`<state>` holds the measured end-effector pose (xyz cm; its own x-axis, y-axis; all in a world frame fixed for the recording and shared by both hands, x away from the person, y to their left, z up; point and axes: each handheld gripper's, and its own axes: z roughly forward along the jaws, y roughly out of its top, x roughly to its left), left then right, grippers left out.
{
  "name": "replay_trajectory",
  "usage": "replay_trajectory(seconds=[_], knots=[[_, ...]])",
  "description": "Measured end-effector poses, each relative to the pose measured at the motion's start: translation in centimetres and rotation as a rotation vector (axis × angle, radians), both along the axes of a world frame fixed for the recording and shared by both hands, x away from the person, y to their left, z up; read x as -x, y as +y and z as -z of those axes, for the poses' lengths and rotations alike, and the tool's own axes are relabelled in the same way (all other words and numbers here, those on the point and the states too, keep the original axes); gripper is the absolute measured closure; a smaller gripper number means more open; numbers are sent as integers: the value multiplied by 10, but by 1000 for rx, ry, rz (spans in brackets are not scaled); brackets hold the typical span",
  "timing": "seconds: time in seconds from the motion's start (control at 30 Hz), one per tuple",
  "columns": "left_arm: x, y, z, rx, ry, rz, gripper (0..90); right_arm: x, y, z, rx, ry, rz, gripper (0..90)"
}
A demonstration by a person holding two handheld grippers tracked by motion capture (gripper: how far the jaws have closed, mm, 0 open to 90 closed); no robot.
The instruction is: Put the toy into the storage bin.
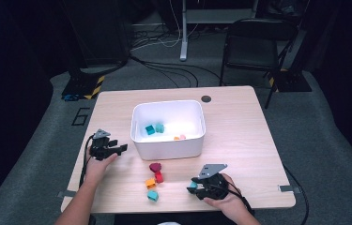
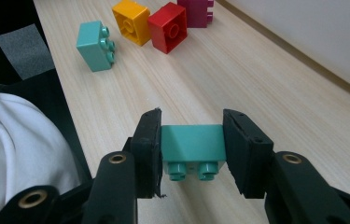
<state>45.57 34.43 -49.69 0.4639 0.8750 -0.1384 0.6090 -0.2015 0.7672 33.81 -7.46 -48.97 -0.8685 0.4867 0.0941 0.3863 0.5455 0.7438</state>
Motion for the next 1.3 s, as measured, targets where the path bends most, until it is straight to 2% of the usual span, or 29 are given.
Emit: replay_trajectory(seconds=[0.17,0.33,0.57,0.7,0.73,0.97,1.03,1.07,1.3], knots=[[2,2,-1,-6,7,-1,409,-2,-2,-8,-18,-3,13,582],[4,5,-1,2,-6,-19,409,-7,-3,-16,-32,-11,3,583],[9,9,-2,-8,7,-23,409,-14,4,-31,-22,-12,-19,583],[11,10,-1,-2,-1,-27,409,-19,6,-39,-22,-17,-35,583],[12,12,-1,-9,2,-27,409,-23,8,-47,-26,-21,-41,583],[16,16,-1,-9,4,-36,409,-36,14,-77,-33,-38,-64,583],[17,16,-1,-7,6,-39,409,-39,15,-81,-35,-43,-71,583],[17,16,0,-10,0,-41,409,-43,17,-90,-36,-52,-81,583],[21,18,1,-11,2,-44,409,-57,25,-114,-47,-59,-93,583]])
